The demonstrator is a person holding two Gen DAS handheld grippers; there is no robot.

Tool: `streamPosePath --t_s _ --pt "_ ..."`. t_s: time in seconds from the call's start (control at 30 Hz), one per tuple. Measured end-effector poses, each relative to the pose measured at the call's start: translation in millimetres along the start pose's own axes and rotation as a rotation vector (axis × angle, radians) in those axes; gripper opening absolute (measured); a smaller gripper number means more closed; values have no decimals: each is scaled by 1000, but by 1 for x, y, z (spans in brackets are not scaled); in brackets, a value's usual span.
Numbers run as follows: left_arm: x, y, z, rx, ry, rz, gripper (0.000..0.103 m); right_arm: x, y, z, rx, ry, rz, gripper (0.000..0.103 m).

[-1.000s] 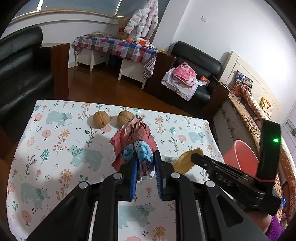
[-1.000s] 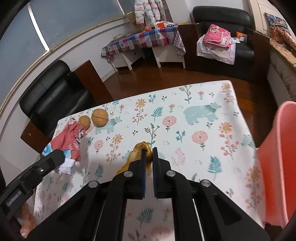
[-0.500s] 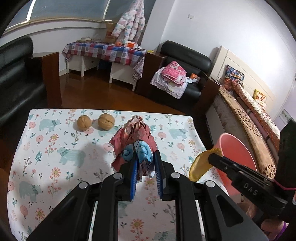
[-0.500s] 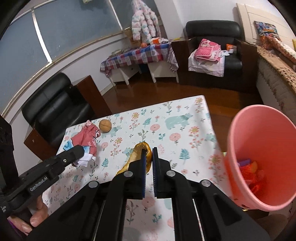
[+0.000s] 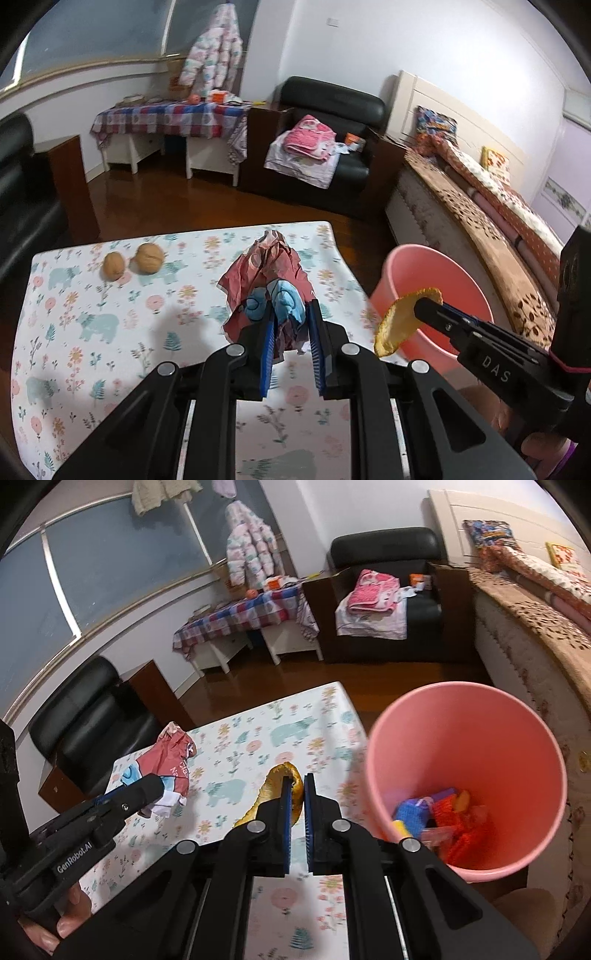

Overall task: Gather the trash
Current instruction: 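Carry the wrapper and yellow peel over the pink bucket and open both grippers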

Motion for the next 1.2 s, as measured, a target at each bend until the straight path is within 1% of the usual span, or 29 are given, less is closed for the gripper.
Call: streamPosePath --t_s 0.3,0.4,0.7,0.87,0.93,1.1,1.2 --pt "-57 4 10 -3 -33 119 16 -46 2 -18 -44 -66 78 7" --pt "-79 5 15 0 -55 156 16 -63 2 -22 -58 -92 108 7" --pt "-123 6 26 7 -107 229 16 -99 1 -30 -84 -140 169 7" --pt "-137 6 34 16 -135 244 16 -117 0 -32 -91 -162 198 7" --pt "-140 5 40 27 -157 243 16 -122 -1 -32 -91 -172 208 7" --pt "-146 4 57 68 -194 229 16 -135 -3 -29 -84 -196 226 7" --pt "-149 3 66 89 -207 220 16 -136 -3 -27 -82 -214 222 7"
Point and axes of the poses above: each gripper's, at about its wrist camera, not at the fingertips, and z roughly the way its jaws point, x to its left, y to its top, the point moved 3 cm from there along z, roughly the way its jaws point
